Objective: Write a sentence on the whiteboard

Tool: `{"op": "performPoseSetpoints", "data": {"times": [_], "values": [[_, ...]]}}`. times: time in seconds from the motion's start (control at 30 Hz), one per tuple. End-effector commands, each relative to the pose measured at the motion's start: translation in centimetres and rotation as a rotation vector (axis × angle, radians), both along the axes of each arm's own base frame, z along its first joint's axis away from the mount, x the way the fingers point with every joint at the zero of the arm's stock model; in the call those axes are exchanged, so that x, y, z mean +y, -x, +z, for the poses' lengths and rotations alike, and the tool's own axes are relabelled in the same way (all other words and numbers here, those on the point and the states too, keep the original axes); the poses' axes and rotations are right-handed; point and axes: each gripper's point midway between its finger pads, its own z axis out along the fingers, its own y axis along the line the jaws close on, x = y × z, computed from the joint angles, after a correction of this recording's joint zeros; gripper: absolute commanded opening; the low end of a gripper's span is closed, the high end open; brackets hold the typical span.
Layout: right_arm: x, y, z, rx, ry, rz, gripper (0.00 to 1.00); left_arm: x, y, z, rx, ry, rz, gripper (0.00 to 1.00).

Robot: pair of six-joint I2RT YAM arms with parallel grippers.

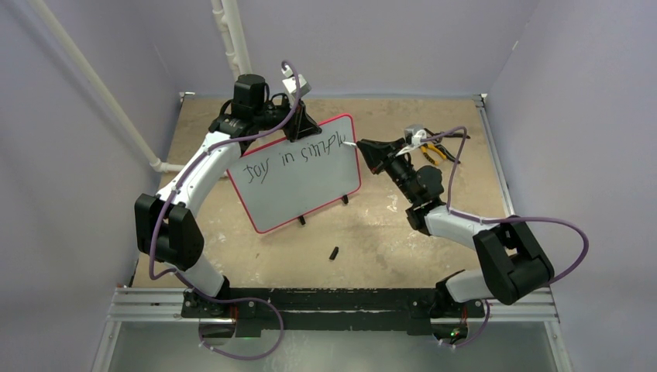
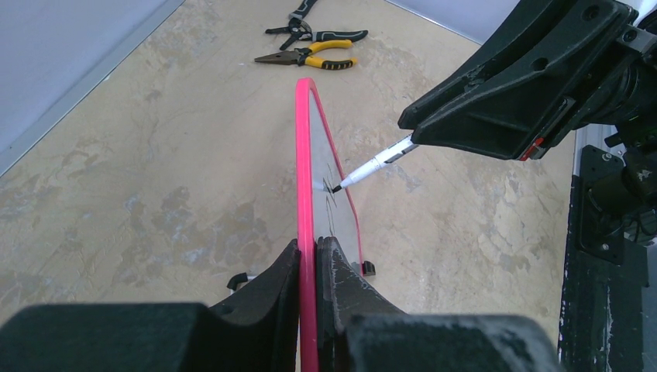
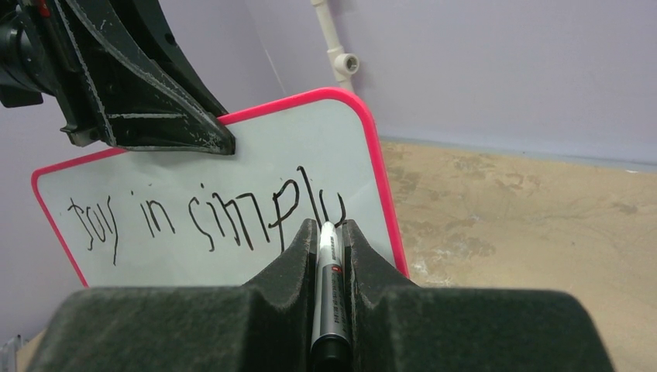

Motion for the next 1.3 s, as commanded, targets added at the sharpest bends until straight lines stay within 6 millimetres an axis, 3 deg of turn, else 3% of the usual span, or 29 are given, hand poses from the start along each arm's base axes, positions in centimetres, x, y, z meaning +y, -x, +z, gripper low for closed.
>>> {"op": "performPoseSetpoints", "data": {"times": [0.0,0.3,0.83,1.0,1.27], "values": [[-0.7,-0.1,-0.8,0.026,0.001,-0.036,0.00,0.7,1.2,-1.9,0.082,-0.020,-0.020,0.00],[-1.2,0.0,-1.7,0.057,0.015,-0.059,0.00,0.7,1.2,-1.9,0.082,-0.019,-0.021,0.00],[-2.4,-0.7,1.0,0.006,-0.018,-0.134,0.00,0.7,1.0,-1.8,0.078,-0.016,-0.014,0.00],[-2.0,0.9,2.8,-0.056,-0.014,-0.079,0.00,0.8,0.4,-1.3,0.062,-0.002,0.021,0.00],[-3.7,4.1,6.6,-0.164,-0.046,-0.088,0.00,0.6,-1.1,0.1,0.034,0.041,0.089,0.00]]}}
